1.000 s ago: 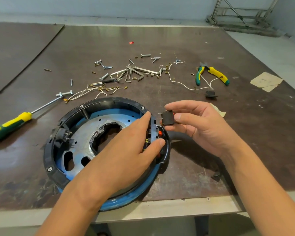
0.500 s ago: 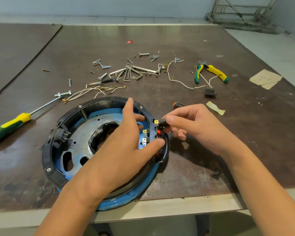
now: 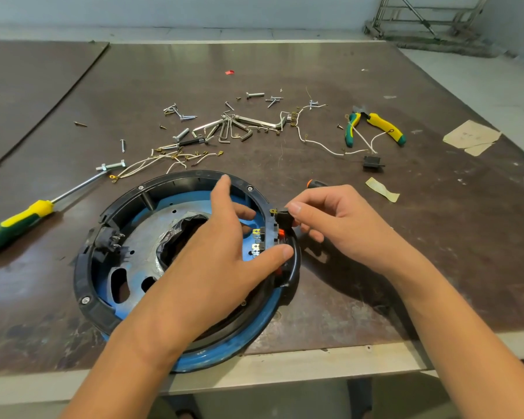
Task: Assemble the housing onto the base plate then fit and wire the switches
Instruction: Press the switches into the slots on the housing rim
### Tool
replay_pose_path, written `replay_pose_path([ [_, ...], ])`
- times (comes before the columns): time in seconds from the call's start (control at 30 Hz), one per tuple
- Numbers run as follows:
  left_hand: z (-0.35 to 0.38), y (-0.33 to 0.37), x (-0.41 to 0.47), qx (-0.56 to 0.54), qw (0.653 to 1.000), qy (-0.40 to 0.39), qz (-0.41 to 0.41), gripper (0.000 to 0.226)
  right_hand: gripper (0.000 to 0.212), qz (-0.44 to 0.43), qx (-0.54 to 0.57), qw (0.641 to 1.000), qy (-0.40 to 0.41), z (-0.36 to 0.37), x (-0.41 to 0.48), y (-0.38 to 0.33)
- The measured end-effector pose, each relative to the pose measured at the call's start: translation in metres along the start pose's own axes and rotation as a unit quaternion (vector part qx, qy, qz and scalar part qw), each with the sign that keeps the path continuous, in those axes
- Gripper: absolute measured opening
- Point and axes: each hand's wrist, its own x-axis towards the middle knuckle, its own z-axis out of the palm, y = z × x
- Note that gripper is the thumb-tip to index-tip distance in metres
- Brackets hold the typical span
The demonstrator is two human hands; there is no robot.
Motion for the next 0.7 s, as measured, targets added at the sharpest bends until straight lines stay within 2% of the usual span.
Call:
replay_pose_path([
  [0.17,-0.0030,0.0020,-0.0004,-0.005,1.000,0.004,-0.012,0.128,0.020,-0.025,-0.033,0.999,0.007,-0.0012,0.0002,0.0009],
  [0.37,-0.0063,0.0005,-0.0014,-0.022,0.996,-0.080,-0.017,0.145,0.014,-0.043,-0.067,0.997,0.011,0.0016,0.0025,0.0038],
  [0.7,-0.0044,0.0003,0.0008,0.000,0.997,-0.083,-0.005,0.137,0.015,-0.092,-0.132,0.987,0.016,0.0042,0.0024,0.0042],
])
